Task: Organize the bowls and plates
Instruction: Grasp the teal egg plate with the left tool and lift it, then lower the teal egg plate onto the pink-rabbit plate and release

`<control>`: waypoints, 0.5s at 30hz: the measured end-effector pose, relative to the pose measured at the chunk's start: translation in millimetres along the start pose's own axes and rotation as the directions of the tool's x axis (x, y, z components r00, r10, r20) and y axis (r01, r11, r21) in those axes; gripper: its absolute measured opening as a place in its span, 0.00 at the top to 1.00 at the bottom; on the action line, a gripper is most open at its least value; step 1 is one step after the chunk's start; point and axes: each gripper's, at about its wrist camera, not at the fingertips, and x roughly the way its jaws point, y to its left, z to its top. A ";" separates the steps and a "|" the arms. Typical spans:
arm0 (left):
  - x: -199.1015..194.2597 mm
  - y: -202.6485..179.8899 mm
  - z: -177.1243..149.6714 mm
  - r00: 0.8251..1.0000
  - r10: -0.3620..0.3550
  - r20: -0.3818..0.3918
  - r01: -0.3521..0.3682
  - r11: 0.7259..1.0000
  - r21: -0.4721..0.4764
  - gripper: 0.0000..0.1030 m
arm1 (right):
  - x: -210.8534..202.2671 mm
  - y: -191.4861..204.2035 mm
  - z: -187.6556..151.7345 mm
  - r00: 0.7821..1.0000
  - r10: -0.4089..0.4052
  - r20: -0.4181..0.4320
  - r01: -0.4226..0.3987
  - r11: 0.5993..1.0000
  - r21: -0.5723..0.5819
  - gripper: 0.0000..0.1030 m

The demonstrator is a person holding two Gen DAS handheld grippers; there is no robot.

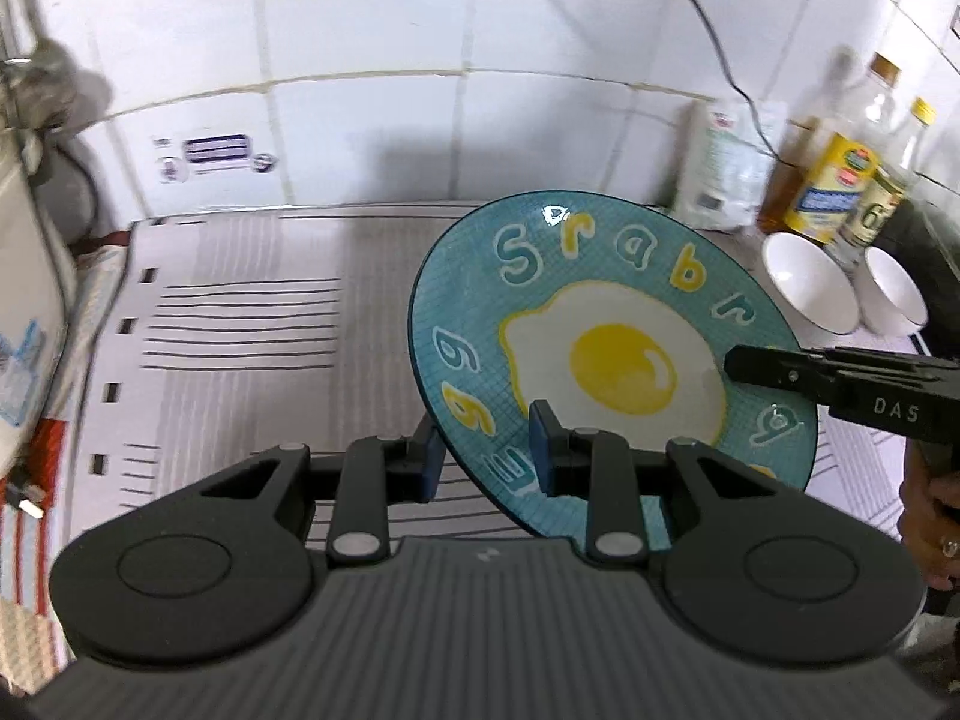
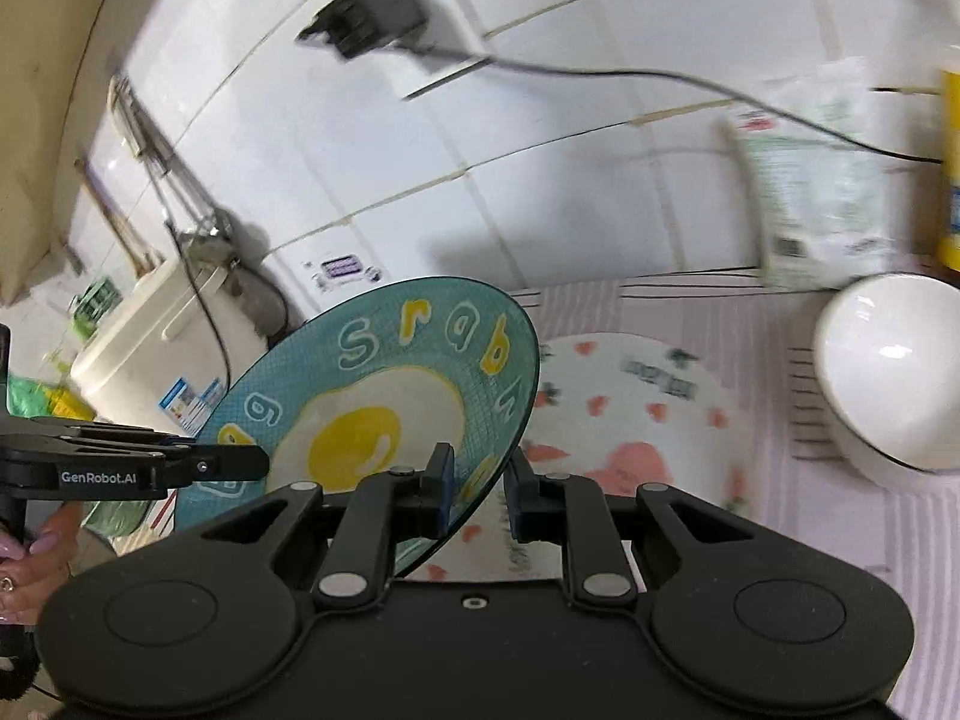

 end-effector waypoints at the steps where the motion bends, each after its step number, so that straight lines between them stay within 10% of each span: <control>1: 3.2 -4.5 1.1 1.000 -0.008 -0.005 0.008 1.000 0.002 0.74 | -5.1 -4.7 -1.4 1.000 -0.012 0.008 0.011 1.000 0.010 0.78; 15: 45.5 -23.0 -1.5 0.994 -0.024 -0.104 0.020 0.999 -0.035 0.74 | -12.7 -39.0 -30.3 0.995 -0.101 -0.019 0.102 0.991 0.086 0.78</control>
